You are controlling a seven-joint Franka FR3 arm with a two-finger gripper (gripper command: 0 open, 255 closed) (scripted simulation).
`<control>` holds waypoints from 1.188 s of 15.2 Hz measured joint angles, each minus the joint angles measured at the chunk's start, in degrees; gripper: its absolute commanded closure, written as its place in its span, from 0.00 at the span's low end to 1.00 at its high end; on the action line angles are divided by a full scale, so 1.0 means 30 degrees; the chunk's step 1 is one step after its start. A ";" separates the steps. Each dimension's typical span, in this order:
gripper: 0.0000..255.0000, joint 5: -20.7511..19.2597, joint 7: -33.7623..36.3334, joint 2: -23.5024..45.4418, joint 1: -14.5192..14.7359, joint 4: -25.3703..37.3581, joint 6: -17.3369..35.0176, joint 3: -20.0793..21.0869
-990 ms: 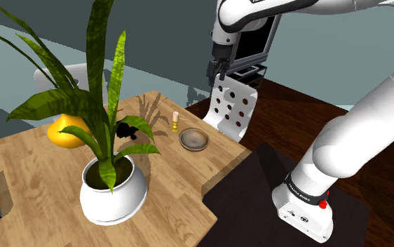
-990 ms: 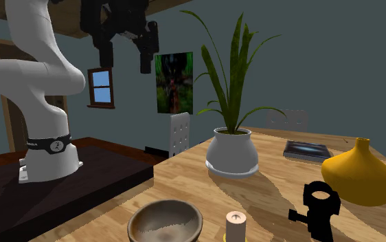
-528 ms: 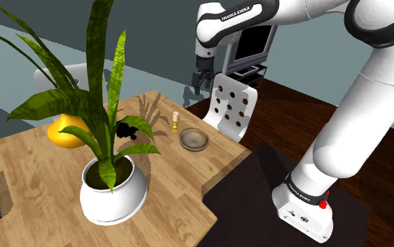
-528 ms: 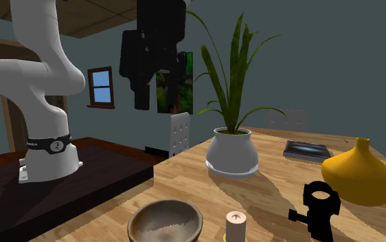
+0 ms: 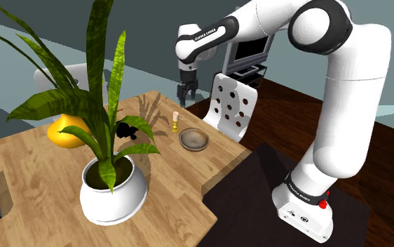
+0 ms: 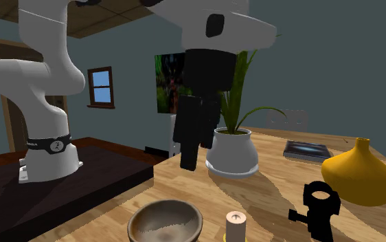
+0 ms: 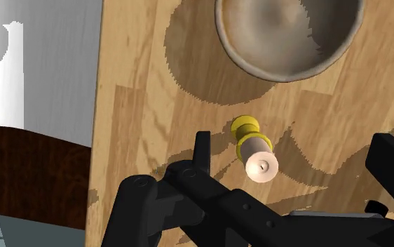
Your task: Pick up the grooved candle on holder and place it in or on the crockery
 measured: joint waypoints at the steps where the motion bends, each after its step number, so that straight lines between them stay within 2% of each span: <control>1: 0.00 0.0008 -0.0028 0.0749 0.0019 0.0721 -0.0100 0.0032; 11: 0.00 -0.0011 -0.0138 0.8720 0.0361 0.8978 -0.1542 0.0361; 18: 0.00 -0.0010 -0.0175 0.9620 0.0371 0.8618 -0.0339 0.0372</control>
